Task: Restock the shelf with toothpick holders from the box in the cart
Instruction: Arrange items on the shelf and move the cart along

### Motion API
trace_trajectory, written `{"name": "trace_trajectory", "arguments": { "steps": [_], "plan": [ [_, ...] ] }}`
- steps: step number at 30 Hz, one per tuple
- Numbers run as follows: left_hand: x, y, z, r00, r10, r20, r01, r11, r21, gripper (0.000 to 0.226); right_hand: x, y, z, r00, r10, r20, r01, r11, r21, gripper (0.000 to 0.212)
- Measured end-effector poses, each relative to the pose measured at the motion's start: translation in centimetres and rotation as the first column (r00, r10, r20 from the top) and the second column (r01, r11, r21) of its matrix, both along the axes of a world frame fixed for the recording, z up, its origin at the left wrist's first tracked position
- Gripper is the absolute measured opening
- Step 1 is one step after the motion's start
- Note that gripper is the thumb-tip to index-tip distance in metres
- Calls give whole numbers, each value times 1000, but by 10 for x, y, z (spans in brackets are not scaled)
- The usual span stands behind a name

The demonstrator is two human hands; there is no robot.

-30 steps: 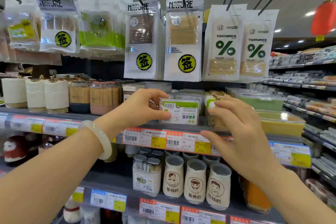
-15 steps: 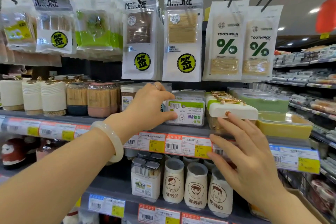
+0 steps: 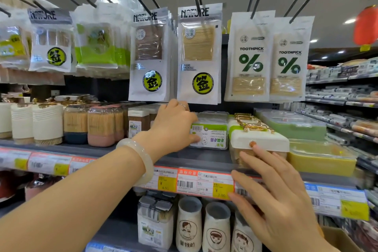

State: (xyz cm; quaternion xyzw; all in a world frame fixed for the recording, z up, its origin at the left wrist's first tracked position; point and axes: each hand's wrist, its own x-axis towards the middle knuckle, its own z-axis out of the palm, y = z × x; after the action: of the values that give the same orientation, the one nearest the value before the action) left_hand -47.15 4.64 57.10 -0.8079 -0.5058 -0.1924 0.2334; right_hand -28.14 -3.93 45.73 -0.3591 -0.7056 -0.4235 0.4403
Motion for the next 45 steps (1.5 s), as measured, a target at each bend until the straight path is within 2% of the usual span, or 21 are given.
{"name": "trace_trajectory", "arguments": {
  "steps": [11,23,31,36,41,45],
  "plan": [
    [4,14,-5,999,25,36,-24,999,-29,53,-1,2,-1,1000,-11,5,11,999,30,31],
    [3,11,-6,999,32,29,-32,999,-7,58,-1,-1,-3,1000,-3,-2,3,1000,-29,30],
    [-33,-39,-20,975,-88,204,77,995,63,48,-1,-2,-5,1000,-1,-10,1,1000,-26,27],
    [-61,-69,-55,892,-248,378,186,963,195,51,-1,-2,-5,1000,1,-11,-1,1000,-18,26],
    [-64,-88,-75,905,-305,298,239,941,239,43,-2,-3,-2,1000,12,-25,-13,999,-40,27],
    [-49,-73,-53,916,-260,304,220,962,160,36,-3,-7,-1,998,40,-49,-44,996,-76,28]
  ]
}}
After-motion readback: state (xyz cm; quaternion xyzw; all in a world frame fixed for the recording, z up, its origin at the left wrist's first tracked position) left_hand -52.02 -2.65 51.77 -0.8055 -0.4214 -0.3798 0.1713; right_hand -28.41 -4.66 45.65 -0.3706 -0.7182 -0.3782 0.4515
